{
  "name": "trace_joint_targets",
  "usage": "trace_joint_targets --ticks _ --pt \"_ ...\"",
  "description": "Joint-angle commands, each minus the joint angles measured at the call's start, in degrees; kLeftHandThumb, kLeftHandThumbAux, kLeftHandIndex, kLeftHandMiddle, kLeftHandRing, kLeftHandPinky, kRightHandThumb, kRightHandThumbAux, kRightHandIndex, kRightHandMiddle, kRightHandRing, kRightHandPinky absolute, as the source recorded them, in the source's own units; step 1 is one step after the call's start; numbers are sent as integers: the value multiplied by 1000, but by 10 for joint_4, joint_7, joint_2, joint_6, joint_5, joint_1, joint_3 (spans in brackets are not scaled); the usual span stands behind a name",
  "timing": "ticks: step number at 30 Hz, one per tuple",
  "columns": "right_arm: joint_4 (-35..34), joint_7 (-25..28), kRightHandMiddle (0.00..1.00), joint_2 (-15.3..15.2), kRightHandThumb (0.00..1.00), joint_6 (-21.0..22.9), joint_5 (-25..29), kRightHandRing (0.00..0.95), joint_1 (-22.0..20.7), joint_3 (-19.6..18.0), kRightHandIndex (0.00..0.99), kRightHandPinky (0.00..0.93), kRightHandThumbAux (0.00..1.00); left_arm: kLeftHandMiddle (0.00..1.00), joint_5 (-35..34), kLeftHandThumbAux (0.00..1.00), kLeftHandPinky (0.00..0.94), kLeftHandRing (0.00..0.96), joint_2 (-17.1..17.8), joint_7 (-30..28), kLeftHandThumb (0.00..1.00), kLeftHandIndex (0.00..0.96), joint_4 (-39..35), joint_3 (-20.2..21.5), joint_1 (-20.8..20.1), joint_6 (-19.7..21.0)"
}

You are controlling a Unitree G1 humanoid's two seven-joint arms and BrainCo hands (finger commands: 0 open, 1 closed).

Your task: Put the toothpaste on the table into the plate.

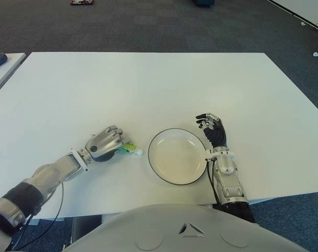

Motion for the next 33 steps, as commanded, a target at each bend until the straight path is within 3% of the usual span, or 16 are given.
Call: trace_joint_targets --ticks 1,13,18,24,33 --pt "3 -2 414 -2 697 4 -5 416 -3 1 413 441 737 892 21 708 894 892 13 -63 710 441 24 -21 26 2" --pt "7 2 413 0 697 4 5 416 -7 0 413 442 735 895 18 710 894 892 8 -72 707 441 20 -14 21 20" --pt "5 0 414 1 698 7 3 417 -7 0 412 442 736 894 -12 710 888 888 1 -68 707 441 30 0 6 7" --pt "7 -1 417 2 699 8 2 420 -10 0 413 443 737 881 -80 709 873 878 9 -138 708 441 -7 43 -38 -17" --pt "13 0 412 1 699 4 1 409 -14 1 413 426 737 857 -166 712 834 854 -8 -274 707 440 -114 122 -33 15"
